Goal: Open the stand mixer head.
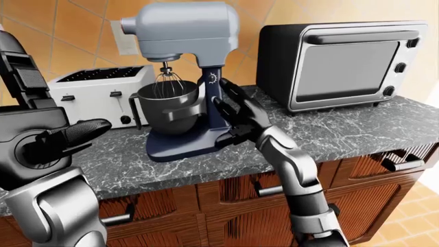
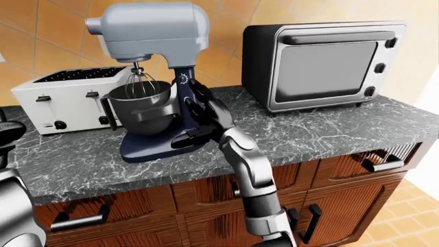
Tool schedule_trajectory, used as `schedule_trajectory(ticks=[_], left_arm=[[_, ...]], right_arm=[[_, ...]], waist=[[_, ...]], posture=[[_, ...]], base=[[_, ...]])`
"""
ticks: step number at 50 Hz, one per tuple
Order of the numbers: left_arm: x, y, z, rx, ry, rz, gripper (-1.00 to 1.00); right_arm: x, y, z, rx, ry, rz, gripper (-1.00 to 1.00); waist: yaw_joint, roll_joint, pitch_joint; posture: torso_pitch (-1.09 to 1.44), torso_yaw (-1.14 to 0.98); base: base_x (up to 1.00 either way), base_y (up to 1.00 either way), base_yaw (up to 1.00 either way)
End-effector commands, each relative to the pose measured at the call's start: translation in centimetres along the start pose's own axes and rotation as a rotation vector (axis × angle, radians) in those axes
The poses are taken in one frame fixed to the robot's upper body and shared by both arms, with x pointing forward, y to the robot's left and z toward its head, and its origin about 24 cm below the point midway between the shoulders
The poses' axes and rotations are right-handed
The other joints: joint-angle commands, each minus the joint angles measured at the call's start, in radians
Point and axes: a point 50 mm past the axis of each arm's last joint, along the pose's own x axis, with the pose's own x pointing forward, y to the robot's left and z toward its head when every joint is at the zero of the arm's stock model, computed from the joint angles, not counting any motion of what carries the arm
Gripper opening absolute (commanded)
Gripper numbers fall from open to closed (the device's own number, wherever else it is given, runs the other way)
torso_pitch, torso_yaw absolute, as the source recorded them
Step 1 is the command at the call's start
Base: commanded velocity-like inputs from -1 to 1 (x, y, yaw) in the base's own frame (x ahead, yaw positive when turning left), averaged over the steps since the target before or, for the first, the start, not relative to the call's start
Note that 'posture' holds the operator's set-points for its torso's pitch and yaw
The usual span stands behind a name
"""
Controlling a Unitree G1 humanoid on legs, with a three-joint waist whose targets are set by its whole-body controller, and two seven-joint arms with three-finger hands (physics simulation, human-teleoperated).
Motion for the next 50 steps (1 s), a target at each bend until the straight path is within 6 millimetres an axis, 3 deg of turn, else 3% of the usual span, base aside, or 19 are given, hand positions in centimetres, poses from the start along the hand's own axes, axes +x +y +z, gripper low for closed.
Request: schedule_trajectory(ticks=[1, 26, 50], left_arm=[[0.3, -0.5, 0.6, -0.010, -0.039, -0.030, 1.00], [0.4, -0.4, 0.8, -0.007, -0.044, -0.028, 1.00], [0.4, -0.4, 0.6, -0.008, -0.044, -0.028, 1.00]], right_arm=[[0.3, 0.7, 2.1, -0.035, -0.091, 0.037, 1.00], [1.9, -0.2, 2.2, -0.050, -0.088, 0.041, 1.00], [0.2, 1.7, 4.1, -0.057, -0.131, 0.060, 1.00]], waist=[[0.000, 0.005, -0.006], [-0.004, 0.010, -0.001], [0.005, 0.004, 0.000]], posture=[[-0.39, 0.00], [-0.39, 0.00], [-0.39, 0.00]], base=[[0.00, 0.00, 0.00], [0.00, 0.00, 0.00], [0.00, 0.00, 0.00]])
